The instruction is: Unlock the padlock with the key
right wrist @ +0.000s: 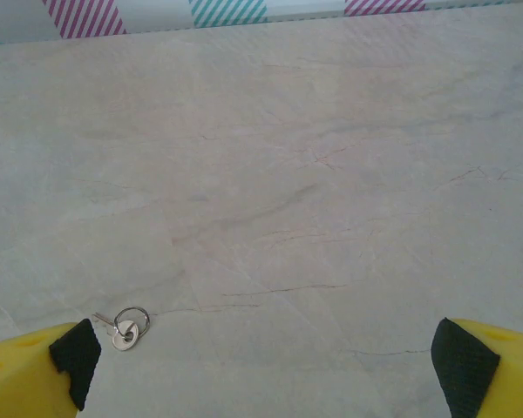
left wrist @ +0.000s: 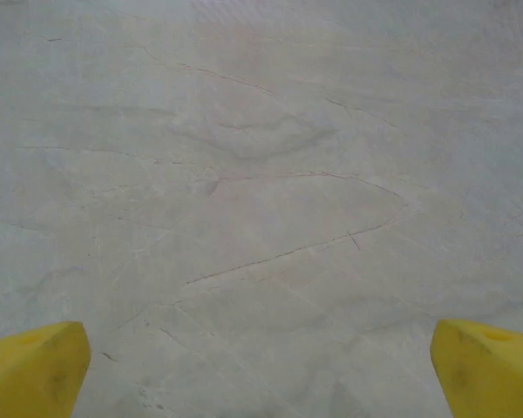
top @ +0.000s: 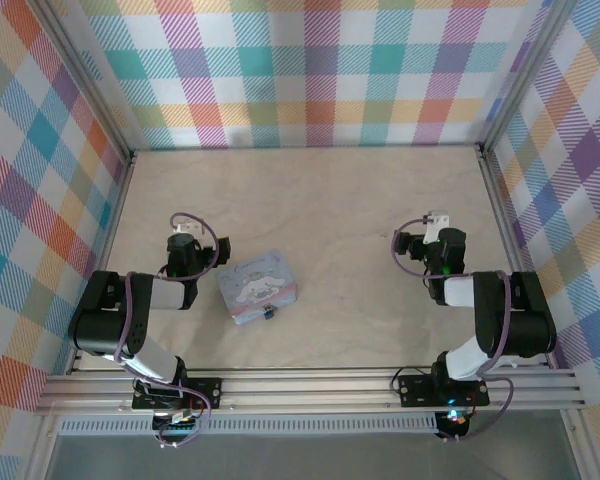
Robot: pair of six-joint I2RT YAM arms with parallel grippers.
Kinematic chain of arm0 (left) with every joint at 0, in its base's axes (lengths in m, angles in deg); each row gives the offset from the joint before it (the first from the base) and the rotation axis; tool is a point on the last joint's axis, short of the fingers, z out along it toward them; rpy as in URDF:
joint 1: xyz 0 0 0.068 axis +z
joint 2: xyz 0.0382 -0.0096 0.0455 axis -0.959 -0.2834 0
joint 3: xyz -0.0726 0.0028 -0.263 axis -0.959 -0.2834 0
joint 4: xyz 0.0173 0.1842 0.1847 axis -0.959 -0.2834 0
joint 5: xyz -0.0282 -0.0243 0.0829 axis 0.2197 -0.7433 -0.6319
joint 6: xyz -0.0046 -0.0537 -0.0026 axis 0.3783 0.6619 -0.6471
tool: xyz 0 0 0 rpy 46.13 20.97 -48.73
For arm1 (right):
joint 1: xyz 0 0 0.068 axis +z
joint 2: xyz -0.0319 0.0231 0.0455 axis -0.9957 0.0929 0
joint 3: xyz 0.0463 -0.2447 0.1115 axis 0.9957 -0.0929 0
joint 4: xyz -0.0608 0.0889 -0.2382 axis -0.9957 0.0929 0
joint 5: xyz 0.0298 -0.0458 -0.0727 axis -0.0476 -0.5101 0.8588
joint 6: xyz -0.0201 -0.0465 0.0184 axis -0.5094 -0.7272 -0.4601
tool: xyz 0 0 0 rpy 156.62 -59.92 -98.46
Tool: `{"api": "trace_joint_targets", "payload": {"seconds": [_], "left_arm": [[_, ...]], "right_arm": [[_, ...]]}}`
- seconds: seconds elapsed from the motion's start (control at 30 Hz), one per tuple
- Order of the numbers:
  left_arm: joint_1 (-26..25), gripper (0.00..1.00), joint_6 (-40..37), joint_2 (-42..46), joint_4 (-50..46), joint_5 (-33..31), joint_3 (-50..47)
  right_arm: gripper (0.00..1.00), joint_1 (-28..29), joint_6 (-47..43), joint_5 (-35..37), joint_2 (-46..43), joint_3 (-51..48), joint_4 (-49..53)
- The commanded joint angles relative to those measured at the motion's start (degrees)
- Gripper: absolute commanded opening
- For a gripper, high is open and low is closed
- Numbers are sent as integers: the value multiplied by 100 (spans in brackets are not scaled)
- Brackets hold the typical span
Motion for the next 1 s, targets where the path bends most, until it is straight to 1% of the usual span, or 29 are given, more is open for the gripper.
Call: {"api": "trace_joint_targets", "payload": {"seconds": [0.0, 0.77, 0.83, 0.93, 0.97], "left_arm": [[93, 100, -86, -7, 198, 94, 104], [96, 100, -86, 5, 213, 70, 92], [97, 100, -7, 104, 41, -103, 146], [97, 100, -74, 580, -557, 53, 265], [97, 100, -46, 800, -733, 1, 287]], "right_arm": [[100, -1, 59, 21, 4, 29, -186], [100, -7, 70, 14, -5, 20, -203], [100, -1, 93, 48, -51, 15, -182], [100, -7, 144, 168, -359, 14, 73], [100, -3, 141, 168, -496, 2, 168]]}}
